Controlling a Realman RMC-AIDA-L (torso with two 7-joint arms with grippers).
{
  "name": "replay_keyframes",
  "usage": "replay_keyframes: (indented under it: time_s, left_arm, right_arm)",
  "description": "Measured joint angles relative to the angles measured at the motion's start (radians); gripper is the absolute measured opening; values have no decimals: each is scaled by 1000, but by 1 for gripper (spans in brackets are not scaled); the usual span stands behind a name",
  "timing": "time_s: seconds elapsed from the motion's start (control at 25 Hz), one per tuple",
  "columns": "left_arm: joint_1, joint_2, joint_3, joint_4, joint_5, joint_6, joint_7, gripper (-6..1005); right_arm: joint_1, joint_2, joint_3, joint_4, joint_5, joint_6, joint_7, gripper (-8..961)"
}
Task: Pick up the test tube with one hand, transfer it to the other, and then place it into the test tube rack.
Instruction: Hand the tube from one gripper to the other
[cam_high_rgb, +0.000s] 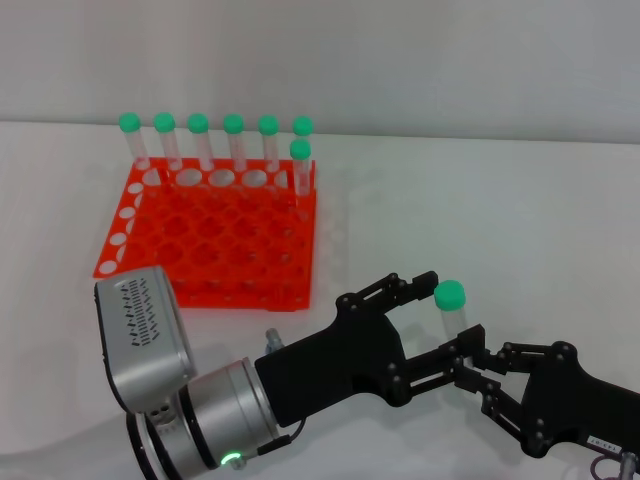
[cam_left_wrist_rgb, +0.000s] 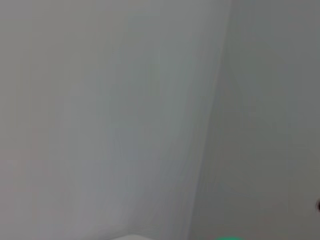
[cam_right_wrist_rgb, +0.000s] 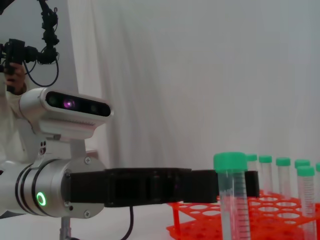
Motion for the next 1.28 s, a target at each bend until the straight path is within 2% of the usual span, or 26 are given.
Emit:
replay_keyframes:
  time_s: [0.28,0.52,0.72,0.96,1.28]
  left_arm:
    - [1,-1,1,-11,5,0,1,733]
    - [4,-3,2,-13,1,0,-1,514]
    - [4,-4,2,-19,1,1,-1,281]
    - [16,-4,2,-31,0,1,3,245]
    - [29,-4,-7,-33,-5,-10,3,245]
  right_arm:
    - [3,0,-4,-2,0,1,-17,192]
    - [5,0,-8,-2,-1,4,-21,191]
    - [5,0,-13,-3,2,5,-23,191]
    - [1,-1,-15,-3,1,2,-42,249]
    - [-4,-4,-27,-2,-4,2,-66,327]
